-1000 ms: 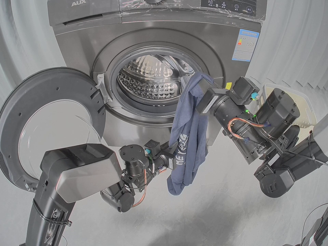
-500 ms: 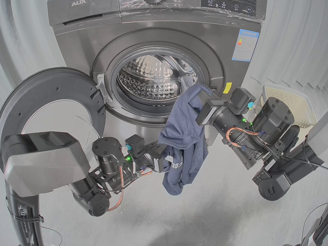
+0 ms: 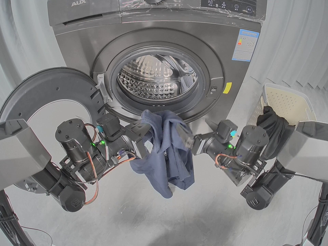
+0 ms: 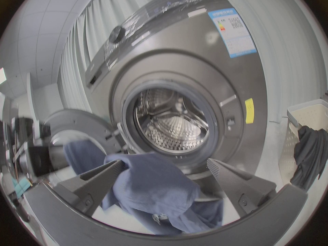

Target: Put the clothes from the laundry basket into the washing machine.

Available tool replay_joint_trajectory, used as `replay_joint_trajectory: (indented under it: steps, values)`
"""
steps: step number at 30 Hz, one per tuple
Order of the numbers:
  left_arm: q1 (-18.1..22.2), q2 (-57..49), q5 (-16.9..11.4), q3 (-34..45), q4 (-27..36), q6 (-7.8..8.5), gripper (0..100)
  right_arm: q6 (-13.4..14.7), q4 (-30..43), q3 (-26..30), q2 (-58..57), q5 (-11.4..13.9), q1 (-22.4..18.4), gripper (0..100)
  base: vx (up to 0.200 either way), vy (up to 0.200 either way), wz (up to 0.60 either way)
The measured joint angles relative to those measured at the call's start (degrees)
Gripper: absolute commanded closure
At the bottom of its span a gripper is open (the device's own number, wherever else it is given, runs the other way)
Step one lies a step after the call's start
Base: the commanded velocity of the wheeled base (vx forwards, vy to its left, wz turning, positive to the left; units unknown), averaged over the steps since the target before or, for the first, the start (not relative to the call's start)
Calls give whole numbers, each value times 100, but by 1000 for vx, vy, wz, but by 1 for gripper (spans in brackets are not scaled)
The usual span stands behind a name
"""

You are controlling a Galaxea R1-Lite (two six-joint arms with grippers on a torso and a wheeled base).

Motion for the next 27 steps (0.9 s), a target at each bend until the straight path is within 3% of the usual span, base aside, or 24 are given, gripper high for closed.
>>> replay_joint_trajectory:
  steps: [6, 13, 20, 27]
  values:
    - [26, -80, 117, -210, 11, -46, 100, -106, -63, 686, 132, 55, 271, 0, 0, 0, 0]
    - [52, -89, 336, -416, 6, -46, 100, -119, -74, 1059, 197, 104, 629, 0, 0, 0, 0]
    - [54, -63, 388, -489, 12, -52, 100, -98, -71, 965, 261, 167, 1123, 0, 0, 0, 0]
    - [56, -23, 400, -511, 17, -57, 100, -68, -57, 444, 622, 325, 1418, 0, 0, 0, 0]
